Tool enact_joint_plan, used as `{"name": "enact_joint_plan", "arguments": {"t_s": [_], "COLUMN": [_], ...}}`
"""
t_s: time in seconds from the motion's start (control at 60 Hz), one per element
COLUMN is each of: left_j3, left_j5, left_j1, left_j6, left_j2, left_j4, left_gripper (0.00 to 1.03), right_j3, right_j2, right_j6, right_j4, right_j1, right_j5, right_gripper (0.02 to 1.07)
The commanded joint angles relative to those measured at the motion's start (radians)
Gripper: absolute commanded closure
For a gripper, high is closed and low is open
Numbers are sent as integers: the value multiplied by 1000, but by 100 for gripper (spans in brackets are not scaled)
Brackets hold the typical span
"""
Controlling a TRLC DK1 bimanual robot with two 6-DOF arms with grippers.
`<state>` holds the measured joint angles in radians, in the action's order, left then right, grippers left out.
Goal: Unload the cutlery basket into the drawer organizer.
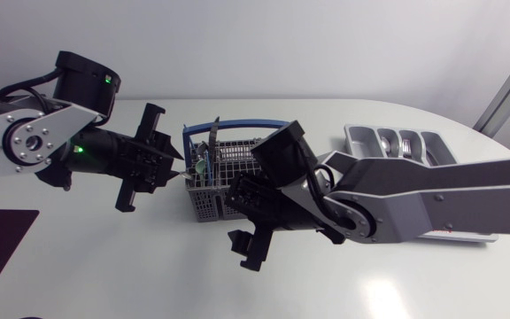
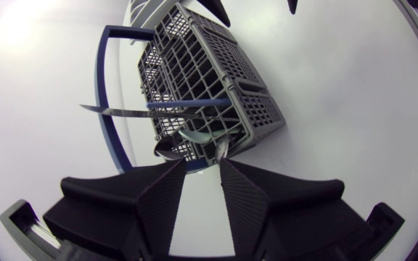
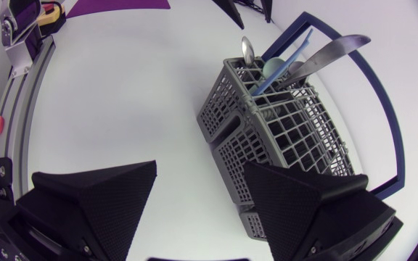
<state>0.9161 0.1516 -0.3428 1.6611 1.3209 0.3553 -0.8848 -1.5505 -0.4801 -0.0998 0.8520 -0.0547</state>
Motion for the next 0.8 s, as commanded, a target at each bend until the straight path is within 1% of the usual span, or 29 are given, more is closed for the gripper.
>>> {"name": "enact_joint_plan", "arguments": {"t_s": [0.0,0.1,0.35,0.417,0.567,0.783], "left_j3": [-8,-28,-85,-97,-138,-131], "left_j5": [3,3,3,3,3,2], "left_j1": [1,-1,4,2,-7,-12], "left_j6": [39,39,43,43,46,49], "left_j2": [-37,-60,-71,-66,-38,12], "left_j4": [17,33,22,7,-75,-122], "left_gripper": [68,67,67,67,67,67], "right_j3": [0,1,3,1,1,3], "right_j2": [-17,-16,-11,-11,-14,-23], "right_j6": [-12,-12,-14,-14,-12,-11], "right_j4": [9,9,8,9,9,11], "right_j1": [13,13,13,13,16,18], "right_j5": [6,6,6,6,6,6], "right_gripper": [20,20,20,20,20,20]}}
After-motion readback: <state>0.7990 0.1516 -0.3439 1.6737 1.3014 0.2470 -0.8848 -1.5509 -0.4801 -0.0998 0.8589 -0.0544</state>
